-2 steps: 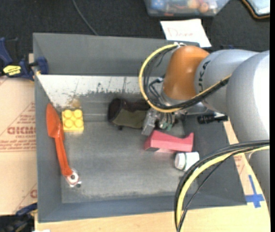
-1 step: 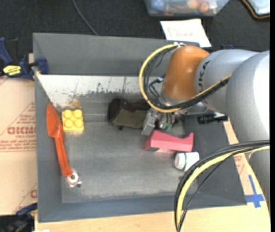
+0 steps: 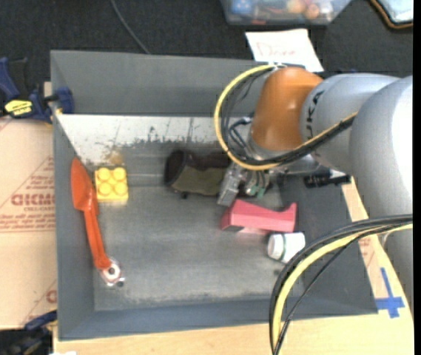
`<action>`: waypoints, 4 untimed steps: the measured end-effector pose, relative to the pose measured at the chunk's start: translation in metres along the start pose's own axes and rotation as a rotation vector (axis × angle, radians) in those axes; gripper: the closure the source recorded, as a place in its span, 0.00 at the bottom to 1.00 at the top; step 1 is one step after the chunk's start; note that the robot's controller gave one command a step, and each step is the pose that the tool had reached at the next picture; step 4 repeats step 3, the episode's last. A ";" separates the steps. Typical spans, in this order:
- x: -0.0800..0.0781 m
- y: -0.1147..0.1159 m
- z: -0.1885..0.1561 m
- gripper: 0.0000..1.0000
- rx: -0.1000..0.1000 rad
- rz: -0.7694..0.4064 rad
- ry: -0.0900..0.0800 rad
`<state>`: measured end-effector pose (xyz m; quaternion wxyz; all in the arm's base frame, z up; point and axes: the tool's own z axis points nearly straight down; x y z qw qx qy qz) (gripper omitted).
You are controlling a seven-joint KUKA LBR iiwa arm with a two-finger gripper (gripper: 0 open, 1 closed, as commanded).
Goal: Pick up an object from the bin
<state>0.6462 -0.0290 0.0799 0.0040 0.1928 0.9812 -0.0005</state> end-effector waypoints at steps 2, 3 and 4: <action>-0.001 -0.001 -0.031 1.00 -0.001 0.001 -0.002; -0.001 -0.001 -0.073 1.00 -0.001 0.002 0.000; -0.001 -0.001 -0.073 1.00 -0.001 0.002 0.000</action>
Offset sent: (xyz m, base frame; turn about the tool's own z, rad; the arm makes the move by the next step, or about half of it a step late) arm 0.0004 -0.0004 0.0408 0.0006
